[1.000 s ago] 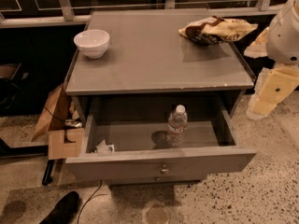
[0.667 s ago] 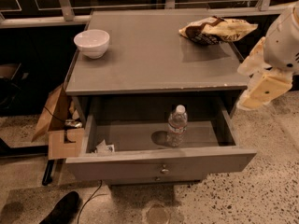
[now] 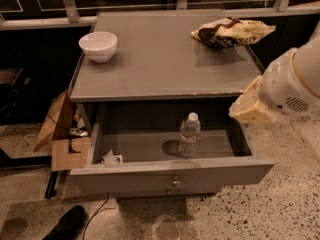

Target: Pick water bottle from top drawer and place on counter

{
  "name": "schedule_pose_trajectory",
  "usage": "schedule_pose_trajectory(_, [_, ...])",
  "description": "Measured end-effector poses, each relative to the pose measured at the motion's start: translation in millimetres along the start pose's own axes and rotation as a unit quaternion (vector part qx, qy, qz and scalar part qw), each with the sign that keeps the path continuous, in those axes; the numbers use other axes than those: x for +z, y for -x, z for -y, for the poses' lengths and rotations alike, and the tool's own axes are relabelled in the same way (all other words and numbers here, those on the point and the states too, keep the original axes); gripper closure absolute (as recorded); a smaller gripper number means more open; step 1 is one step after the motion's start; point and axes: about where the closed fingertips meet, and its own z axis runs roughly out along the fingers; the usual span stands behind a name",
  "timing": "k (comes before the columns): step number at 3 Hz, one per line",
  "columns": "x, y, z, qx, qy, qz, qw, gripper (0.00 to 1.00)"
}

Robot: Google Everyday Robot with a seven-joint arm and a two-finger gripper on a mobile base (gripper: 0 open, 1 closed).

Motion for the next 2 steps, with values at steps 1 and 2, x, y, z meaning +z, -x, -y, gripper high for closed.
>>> schedule_pose_trajectory(1, [39.1,0.7,-8.7,0.016,-0.004,0.059,0.9981,1.00])
schedule_pose_trajectory(2, [82.6,6.3,-10.7,0.033,-0.004,0.113,0.9930,1.00])
